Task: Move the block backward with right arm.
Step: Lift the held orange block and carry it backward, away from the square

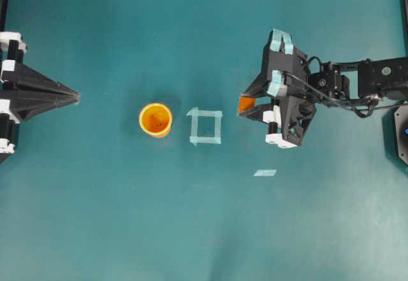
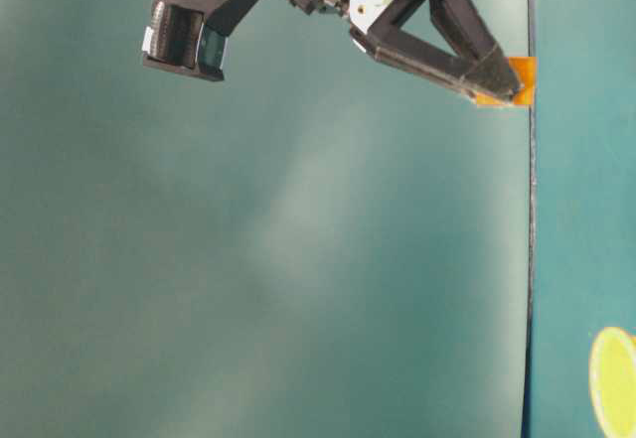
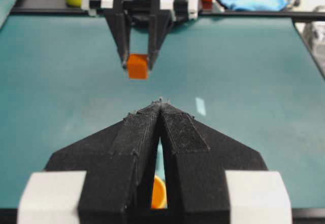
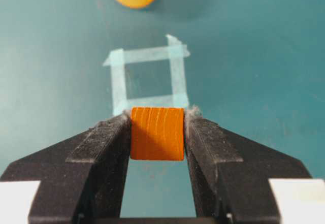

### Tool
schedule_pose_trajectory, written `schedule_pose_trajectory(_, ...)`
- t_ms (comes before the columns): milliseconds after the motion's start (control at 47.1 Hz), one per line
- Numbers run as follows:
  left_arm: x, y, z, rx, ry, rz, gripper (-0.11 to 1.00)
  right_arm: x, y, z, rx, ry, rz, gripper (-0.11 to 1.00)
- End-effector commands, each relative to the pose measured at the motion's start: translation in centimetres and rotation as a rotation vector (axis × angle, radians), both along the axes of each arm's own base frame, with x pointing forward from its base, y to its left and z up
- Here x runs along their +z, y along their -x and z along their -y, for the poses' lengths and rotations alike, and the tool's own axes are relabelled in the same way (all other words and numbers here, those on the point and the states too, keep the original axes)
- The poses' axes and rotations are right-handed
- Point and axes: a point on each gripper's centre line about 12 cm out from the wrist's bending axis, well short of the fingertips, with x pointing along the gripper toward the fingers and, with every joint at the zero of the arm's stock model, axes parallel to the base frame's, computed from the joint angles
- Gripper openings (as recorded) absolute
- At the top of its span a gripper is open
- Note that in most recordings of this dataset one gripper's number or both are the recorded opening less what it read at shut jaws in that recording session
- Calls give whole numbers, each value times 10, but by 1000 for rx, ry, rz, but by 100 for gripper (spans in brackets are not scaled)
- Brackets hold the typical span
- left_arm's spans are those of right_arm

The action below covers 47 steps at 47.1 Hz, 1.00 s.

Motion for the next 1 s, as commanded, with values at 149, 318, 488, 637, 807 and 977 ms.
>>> schedule_pose_trajectory(149,12,-2,0,1,-1,29,0,19,-3,25,-72,5,57,41)
schedule_pose_trajectory(318,13,-3,0,0,-1,32,0,20,-2,47,-133,6,47,41)
schedule_pose_trajectory(488,14,-3,0,1,-1,35,0,19,-2,71,-197,3,18,41)
schedule_pose_trajectory(637,14,-3,0,1,-3,35,0,20,-3,93,-249,7,6,41)
schedule_pose_trajectory(807,14,-2,0,1,-1,37,0,23,-2,117,-306,14,11,41)
schedule_pose_trajectory(977,15,-2,0,1,-3,38,0,26,2,140,-361,24,17,41)
